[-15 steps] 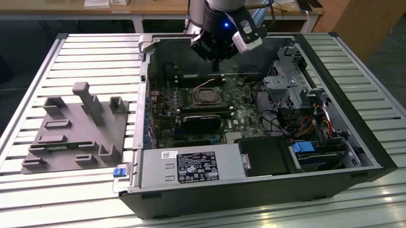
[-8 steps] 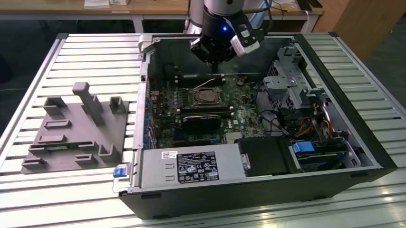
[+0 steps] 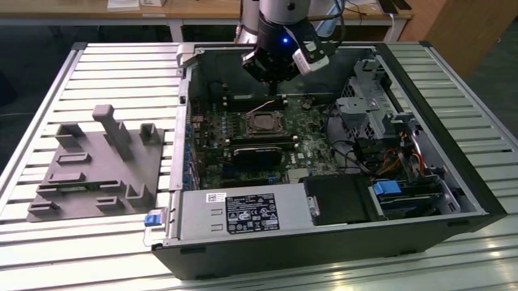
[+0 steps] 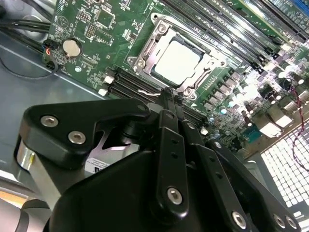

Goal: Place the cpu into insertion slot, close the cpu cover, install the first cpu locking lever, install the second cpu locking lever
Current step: 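Install the first cpu locking lever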

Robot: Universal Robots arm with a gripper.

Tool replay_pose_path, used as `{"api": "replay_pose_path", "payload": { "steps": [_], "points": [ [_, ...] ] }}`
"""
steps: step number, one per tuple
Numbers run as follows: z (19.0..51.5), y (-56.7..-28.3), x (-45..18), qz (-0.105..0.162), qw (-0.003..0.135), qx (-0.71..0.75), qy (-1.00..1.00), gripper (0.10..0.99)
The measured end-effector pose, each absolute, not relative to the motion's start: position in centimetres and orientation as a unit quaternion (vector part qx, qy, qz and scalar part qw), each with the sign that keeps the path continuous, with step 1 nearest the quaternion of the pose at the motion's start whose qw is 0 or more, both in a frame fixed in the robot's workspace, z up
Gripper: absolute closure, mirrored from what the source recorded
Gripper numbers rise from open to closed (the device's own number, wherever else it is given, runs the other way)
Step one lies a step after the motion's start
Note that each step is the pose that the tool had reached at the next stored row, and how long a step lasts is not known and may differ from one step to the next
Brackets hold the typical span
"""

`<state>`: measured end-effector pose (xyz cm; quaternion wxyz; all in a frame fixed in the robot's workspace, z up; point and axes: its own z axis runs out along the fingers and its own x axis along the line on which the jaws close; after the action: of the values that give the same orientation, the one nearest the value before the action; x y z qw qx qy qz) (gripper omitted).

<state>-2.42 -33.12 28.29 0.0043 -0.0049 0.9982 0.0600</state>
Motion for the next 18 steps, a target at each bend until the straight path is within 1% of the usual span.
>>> {"api": "replay_pose_path", "payload": {
  "steps": [2, 3, 18],
  "points": [
    [28.1, -33.1, -2.4, 0.06, 0.005, -0.005, 0.998, 0.98],
    [26.9, -33.0, -2.6, 0.059, 0.006, -0.005, 0.998, 0.98],
    [25.6, -32.3, -2.9, 0.058, 0.006, -0.004, 0.998, 0.98]
  ]
}}
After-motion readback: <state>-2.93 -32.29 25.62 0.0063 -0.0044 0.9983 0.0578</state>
